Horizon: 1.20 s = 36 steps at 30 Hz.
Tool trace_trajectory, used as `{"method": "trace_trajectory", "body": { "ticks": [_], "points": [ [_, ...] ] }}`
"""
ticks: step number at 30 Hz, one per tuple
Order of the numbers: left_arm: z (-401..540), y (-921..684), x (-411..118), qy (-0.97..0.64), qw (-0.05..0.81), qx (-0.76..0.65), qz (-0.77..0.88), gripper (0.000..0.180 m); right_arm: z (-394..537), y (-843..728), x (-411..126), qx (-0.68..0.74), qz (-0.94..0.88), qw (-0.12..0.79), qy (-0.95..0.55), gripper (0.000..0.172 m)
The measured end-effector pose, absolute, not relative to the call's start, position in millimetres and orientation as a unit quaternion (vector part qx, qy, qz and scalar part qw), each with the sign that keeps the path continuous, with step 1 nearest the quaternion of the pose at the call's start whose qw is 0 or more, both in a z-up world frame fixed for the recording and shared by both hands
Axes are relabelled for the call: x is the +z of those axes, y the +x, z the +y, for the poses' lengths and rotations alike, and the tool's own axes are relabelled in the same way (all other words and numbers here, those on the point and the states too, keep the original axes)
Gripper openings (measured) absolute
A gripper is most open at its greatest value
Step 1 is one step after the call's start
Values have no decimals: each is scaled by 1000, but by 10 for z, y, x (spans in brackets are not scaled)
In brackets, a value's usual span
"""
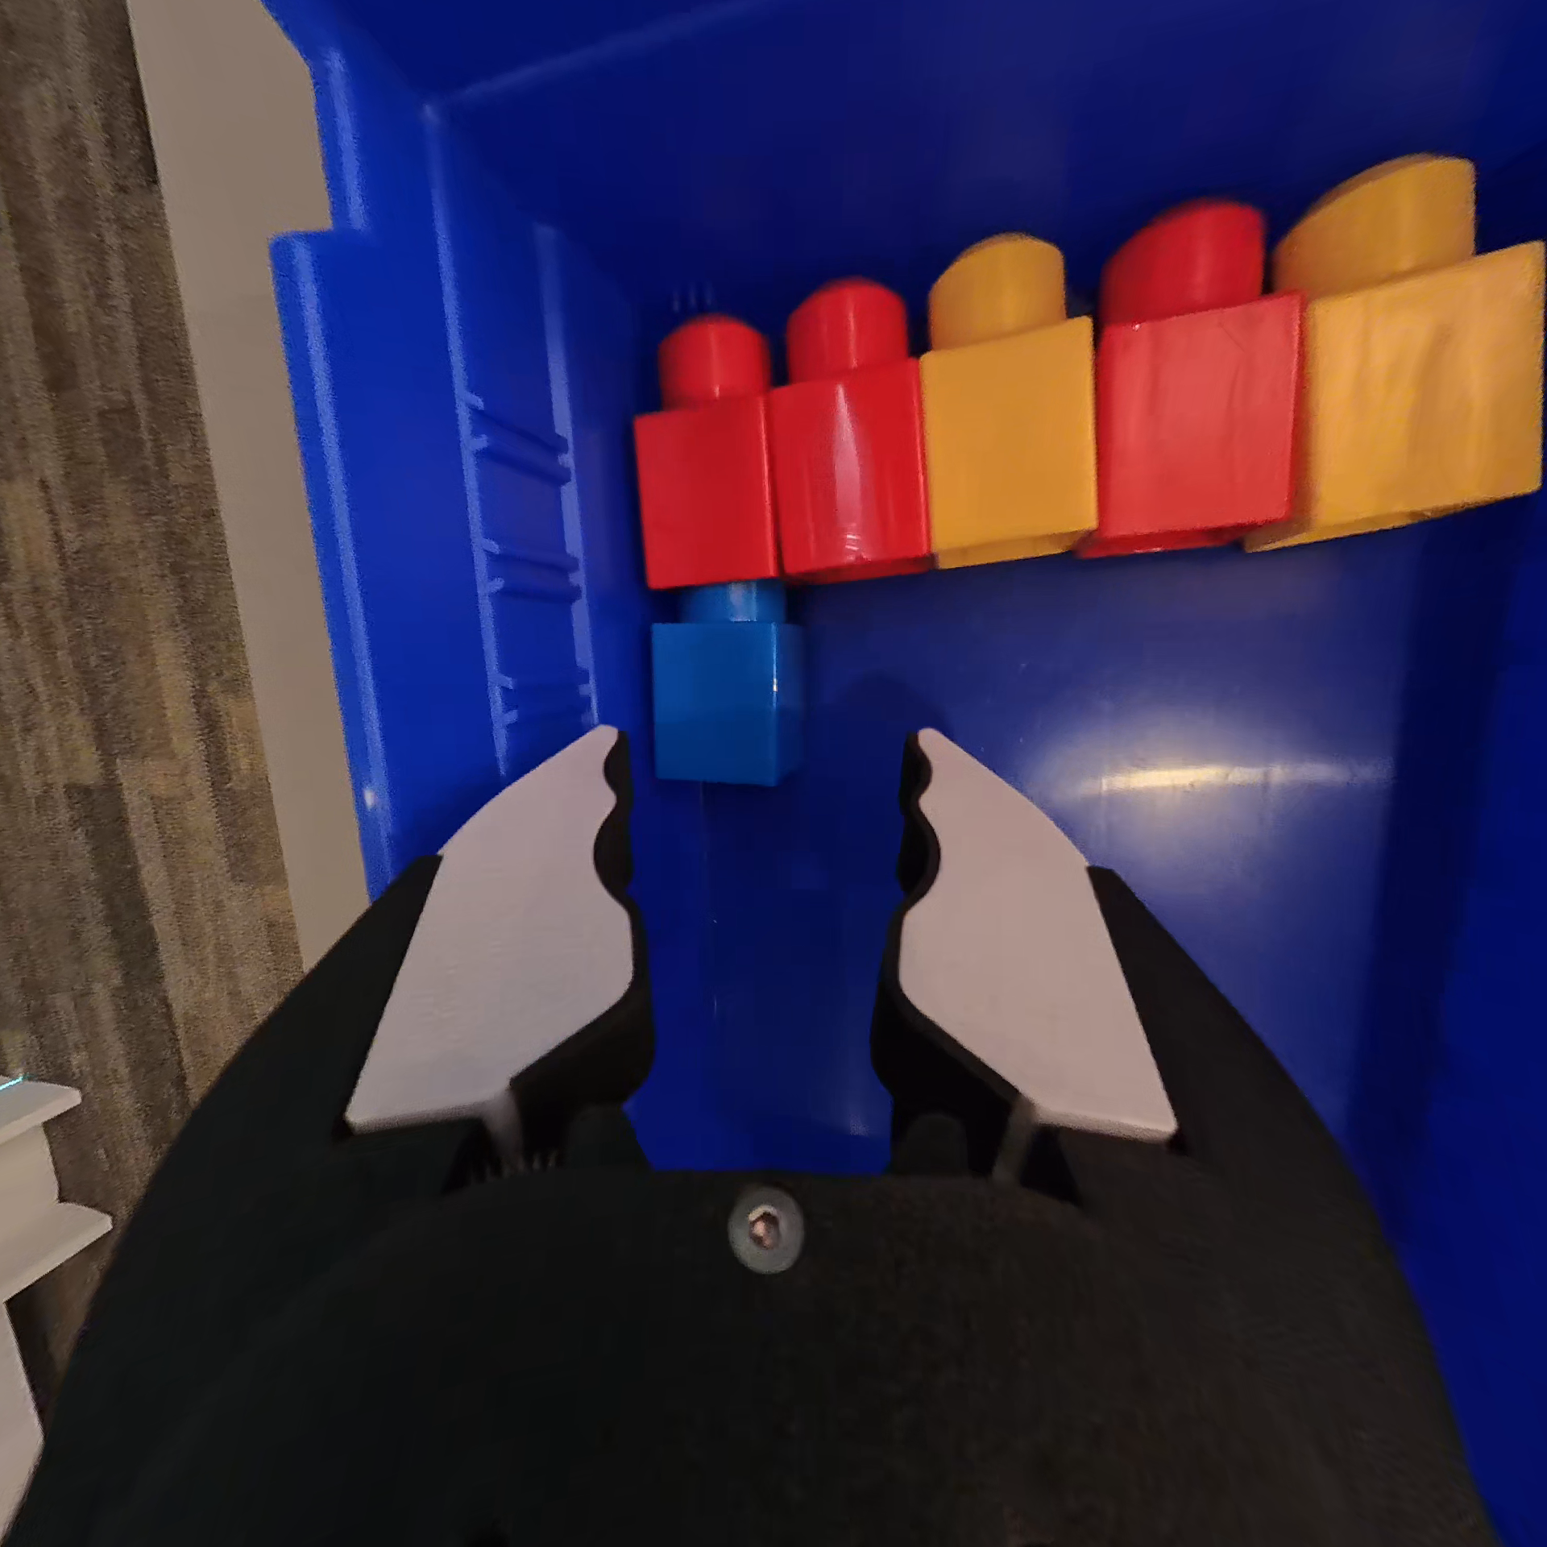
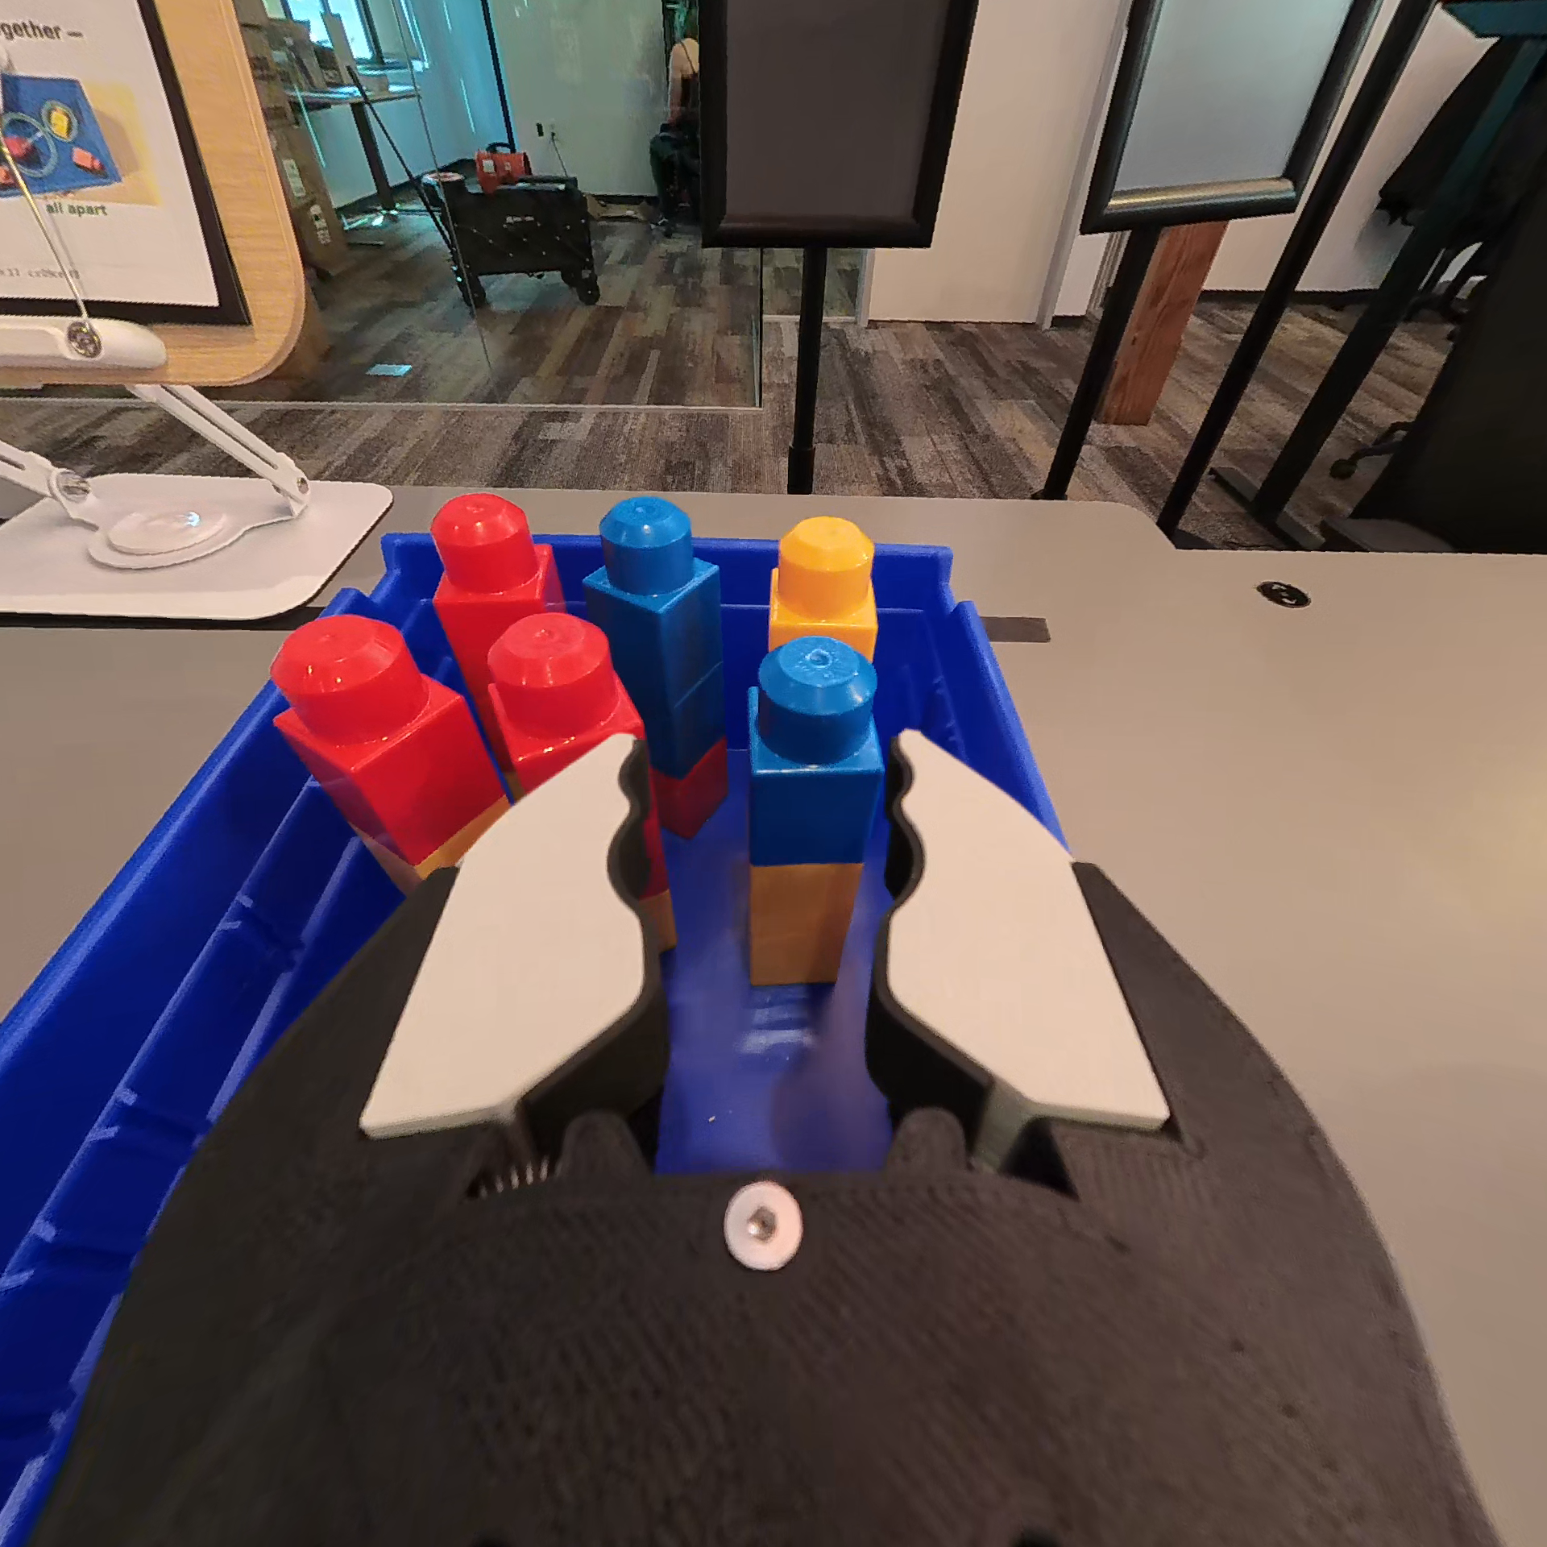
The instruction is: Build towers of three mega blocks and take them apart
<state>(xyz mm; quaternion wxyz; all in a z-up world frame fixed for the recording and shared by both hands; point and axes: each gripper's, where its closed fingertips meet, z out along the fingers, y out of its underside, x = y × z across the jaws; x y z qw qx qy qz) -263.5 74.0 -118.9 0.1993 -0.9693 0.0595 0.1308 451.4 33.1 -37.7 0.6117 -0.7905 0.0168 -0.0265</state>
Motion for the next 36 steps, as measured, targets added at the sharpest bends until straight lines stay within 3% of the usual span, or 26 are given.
{"method": "trace_trajectory", "body": {
  "ticks": [1, 17, 22, 27, 34, 36],
  "points": [
    [755, -2638, -1190, -968, 202, 134, 59, 61, 337, 4504, -390, -27, 14, 609, -792, 56],
    [553, -2435, -1352, -976, 121, 142, 111, 70, 346, 4502, -401, -8, 18, 611, -792, 55],
    [619, -2487, -1266, -977, 153, 131, 67, 64, 349, 4485, -392, -10, 13, 612, -791, 55],
    [647, -2556, -1322, -983, 161, 90, -4, 73, 357, 4464, -404, -7, 11, 610, -792, 55],
    [697, -2585, -1479, -985, 155, 71, -17, 44, 357, 4447, -394, -5, 8, 612, -790, 55],
    [682, -2601, -1456, -986, 153, 68, -14, 43, 357, 4445, -391, -3, 8, 613, -790, 55]
  ]
}}
